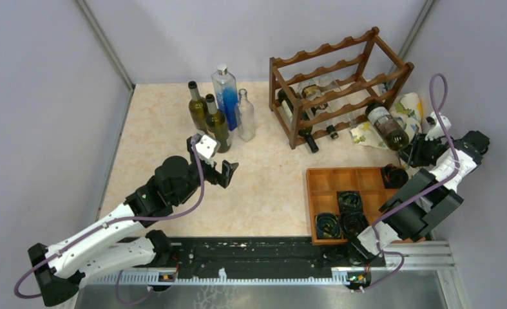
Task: Put the wine bottle on the wine rack
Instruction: Place the wine bottle in the wine rack.
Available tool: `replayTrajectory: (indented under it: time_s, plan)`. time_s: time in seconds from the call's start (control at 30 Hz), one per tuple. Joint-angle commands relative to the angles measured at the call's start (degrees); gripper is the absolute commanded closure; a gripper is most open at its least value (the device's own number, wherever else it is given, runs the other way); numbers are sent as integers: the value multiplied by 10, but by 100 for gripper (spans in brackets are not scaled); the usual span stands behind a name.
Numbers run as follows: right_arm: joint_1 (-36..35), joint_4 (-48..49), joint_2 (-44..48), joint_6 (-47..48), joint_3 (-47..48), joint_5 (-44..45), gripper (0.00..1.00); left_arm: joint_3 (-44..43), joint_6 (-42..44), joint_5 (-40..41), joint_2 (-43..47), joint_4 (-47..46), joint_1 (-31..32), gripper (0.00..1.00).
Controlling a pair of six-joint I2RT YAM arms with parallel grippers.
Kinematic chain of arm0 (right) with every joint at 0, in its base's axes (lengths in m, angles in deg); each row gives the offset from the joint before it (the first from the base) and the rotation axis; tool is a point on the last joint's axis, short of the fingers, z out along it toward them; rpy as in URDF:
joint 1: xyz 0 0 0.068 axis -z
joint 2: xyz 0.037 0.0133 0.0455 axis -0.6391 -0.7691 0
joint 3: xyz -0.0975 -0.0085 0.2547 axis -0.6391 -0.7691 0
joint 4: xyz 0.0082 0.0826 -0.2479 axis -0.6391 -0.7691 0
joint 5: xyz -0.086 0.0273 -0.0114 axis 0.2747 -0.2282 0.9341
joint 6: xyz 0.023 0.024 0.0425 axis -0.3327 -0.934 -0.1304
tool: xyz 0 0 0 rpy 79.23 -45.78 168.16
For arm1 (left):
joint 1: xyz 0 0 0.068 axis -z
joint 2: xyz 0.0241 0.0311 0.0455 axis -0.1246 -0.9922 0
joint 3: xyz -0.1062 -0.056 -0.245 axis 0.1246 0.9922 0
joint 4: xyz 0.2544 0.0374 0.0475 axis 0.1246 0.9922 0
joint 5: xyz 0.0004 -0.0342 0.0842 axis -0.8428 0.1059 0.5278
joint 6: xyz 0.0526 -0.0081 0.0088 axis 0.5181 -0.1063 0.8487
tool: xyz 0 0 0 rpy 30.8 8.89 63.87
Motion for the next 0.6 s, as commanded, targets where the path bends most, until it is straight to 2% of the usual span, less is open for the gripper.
replayTrajectory:
  time_s: [0.0,0.57]
  plan:
    - [-20,86,21,-38,7,-36,100,6,10,7,1,5,-3,6]
    - [-64,158,-16,-80,-1,0,100,6,12,8,-3,6,-3,6]
